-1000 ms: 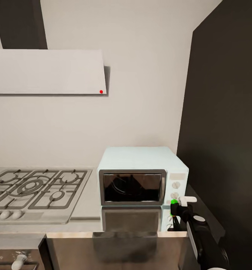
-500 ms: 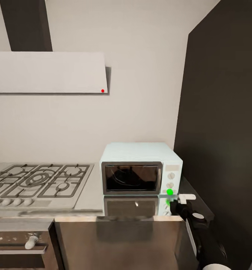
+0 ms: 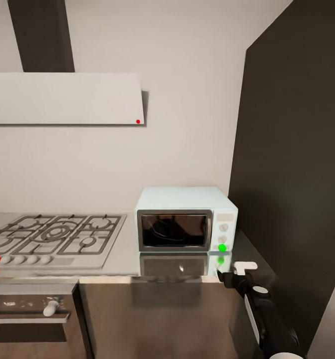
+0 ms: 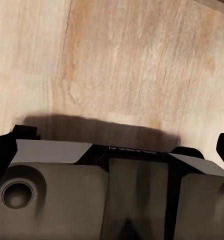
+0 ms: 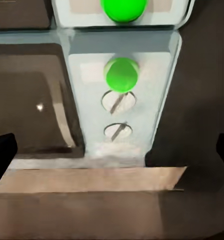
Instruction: In the kitchen, take the popcorn bag from the countertop, put it into the microwave, and heat it until the popcorn is cooked so the cooked popcorn ends up inside the bag.
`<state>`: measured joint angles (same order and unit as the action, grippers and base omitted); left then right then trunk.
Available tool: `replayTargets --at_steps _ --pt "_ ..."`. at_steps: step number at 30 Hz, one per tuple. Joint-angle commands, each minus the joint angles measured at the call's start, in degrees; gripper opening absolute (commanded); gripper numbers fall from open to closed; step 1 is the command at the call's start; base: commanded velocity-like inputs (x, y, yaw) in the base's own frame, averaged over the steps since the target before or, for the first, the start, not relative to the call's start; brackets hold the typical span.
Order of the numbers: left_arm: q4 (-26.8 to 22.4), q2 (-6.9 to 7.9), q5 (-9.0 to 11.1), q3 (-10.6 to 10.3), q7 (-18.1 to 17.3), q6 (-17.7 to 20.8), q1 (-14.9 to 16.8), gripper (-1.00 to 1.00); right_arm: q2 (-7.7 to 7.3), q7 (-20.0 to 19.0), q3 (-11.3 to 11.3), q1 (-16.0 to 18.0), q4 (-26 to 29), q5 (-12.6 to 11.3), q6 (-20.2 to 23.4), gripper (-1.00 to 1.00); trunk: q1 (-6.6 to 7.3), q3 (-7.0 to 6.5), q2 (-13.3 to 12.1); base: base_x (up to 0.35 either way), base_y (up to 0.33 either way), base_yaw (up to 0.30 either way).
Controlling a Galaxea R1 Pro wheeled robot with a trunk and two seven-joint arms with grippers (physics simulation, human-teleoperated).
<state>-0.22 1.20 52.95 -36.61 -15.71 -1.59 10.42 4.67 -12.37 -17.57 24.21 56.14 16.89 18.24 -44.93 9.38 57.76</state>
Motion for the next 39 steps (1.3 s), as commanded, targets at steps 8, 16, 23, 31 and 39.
replayTargets --at_steps 8,16,23,31,39 --pt "0.0 0.03 0.4 -0.5 -0.2 -0.2 0.0 1.0 -0.01 -0.7 -0.3 0.1 0.1 0.6 0.2 1.0 0.03 0.09 0.1 -0.283 0.0 0.0" --pt "0.1 0.11 0.4 -0.4 -0.1 -0.2 0.0 1.0 -0.02 -0.5 -0.3 0.1 -4.2 0.0 0.0 1.0 0.03 0.09 0.1 -0.143 0.0 0.0" --pt "0.1 0.12 0.5 -0.4 -0.1 -0.2 0.0 1.0 -1.17 0.2 -0.2 0.1 -25.9 0.1 -3.6 1.0 0.03 0.09 0.1 -0.003 0.0 0.0" --pt "0.1 0.12 0.5 -0.4 0.4 -0.2 0.0 1.0 -6.22 0.3 -0.1 0.1 -48.0 0.0 -14.8 1.0 0.03 0.09 0.1 0.0 0.0 0.0" --pt "-0.4 0.02 0.4 -0.2 12.1 -1.0 0.0 1.0 -7.48 0.6 0.2 -15.2 -57.2 0.1 -24.8 1.0 0.03 0.09 0.1 0.0 0.0 0.0"
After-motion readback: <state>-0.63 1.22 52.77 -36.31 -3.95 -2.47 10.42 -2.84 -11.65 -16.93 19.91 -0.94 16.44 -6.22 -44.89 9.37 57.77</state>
